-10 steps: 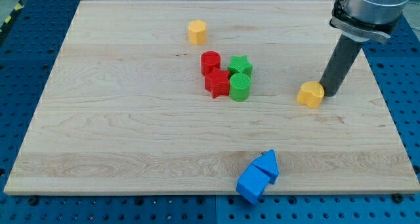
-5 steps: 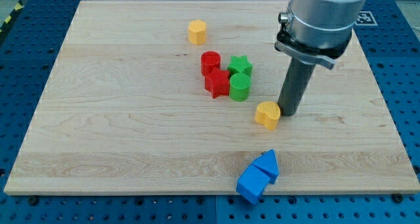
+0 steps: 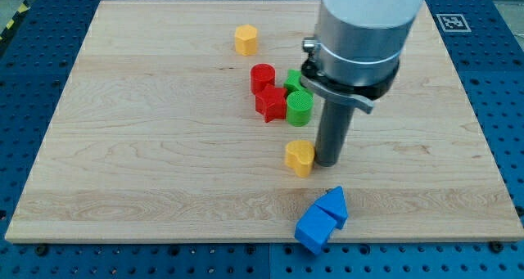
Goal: Slide the yellow heart towards the blue cube
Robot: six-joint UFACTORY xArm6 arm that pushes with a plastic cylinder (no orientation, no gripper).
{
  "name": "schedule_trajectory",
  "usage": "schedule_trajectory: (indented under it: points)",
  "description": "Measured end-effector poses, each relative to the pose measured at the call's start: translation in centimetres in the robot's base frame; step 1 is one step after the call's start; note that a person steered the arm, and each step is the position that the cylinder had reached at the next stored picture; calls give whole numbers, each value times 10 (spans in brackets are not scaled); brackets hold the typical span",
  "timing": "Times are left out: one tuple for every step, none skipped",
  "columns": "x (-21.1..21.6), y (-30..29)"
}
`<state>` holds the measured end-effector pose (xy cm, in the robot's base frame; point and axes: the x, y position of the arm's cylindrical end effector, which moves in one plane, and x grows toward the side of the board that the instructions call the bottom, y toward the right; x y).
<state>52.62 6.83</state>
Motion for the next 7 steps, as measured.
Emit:
schedule_trajectory:
  points:
    - [-8, -18]
    - [-26, -20]
    - [-14, -38]
    - [4, -30]
    - [14, -33]
    - [-11, -62]
    - [-8, -87]
